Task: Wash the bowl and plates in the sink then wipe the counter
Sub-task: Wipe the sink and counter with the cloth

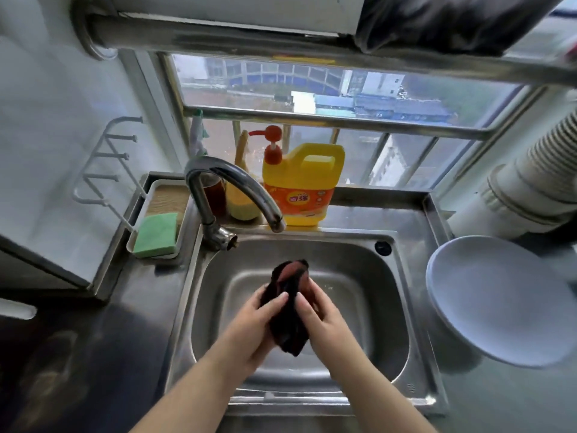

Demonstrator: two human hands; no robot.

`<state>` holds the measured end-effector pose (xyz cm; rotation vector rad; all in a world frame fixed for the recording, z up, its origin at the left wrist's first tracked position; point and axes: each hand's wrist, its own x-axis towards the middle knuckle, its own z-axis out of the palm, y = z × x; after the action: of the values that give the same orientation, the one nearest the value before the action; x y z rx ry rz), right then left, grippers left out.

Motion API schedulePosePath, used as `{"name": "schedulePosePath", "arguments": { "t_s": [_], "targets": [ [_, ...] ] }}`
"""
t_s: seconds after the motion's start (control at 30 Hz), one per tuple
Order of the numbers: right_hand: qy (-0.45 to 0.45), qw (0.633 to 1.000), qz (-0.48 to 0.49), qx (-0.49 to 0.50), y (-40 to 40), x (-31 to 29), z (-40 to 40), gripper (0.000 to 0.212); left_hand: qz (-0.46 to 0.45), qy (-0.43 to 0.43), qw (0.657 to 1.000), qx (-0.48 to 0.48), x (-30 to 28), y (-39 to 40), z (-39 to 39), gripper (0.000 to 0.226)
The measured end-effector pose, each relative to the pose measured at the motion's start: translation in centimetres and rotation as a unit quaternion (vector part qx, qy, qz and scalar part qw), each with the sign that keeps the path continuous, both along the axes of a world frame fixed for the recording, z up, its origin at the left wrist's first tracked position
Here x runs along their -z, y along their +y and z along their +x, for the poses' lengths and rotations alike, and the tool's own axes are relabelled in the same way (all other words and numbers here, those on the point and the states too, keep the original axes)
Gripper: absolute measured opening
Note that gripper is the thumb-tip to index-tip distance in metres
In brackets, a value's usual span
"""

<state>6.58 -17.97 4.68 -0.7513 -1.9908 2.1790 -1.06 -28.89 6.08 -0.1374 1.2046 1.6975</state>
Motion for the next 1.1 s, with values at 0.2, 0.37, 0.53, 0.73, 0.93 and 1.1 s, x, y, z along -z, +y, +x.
{"name": "schedulePosePath", "arguments": {
  "t_s": [0.2, 0.37, 0.53, 0.73, 0.93, 1.1],
  "targets": [
    [-0.12, 0.985, 0.121, -0.039, 0.6, 1.0, 1.1, 0.089, -0.048, 0.053, 0.997, 0.014, -0.5, 1.0, 0.6, 0.028],
    [-0.137, 0.989, 0.034, -0.036, 1.1, 1.0, 1.4, 0.041, -0.06, 0.07, 0.995, 0.042, -0.3, 0.9, 0.6, 0.026],
    [-0.097, 0.942, -0.268, 0.177, 2.4, 1.7, 1.2, 0.036, -0.013, -0.018, 0.995, -0.094, 0.2, 0.4, -0.7, 0.024],
    [-0.061, 0.908, -0.382, 0.16, 2.5, 1.8, 1.7, 0.031, -0.018, -0.036, 0.993, -0.114, 1.9, -0.8, -1.2, 0.034],
    [-0.118, 0.916, -0.317, 0.217, 2.5, 1.7, 0.3, 0.025, -0.02, -0.052, 0.987, -0.153, 2.7, -1.4, -2.1, 0.052],
    [-0.13, 0.925, -0.304, 0.187, 3.0, 0.8, -0.2, 0.033, 0.013, -0.065, 0.982, -0.175, 2.8, -2.2, -2.8, 0.048]
  ]
}}
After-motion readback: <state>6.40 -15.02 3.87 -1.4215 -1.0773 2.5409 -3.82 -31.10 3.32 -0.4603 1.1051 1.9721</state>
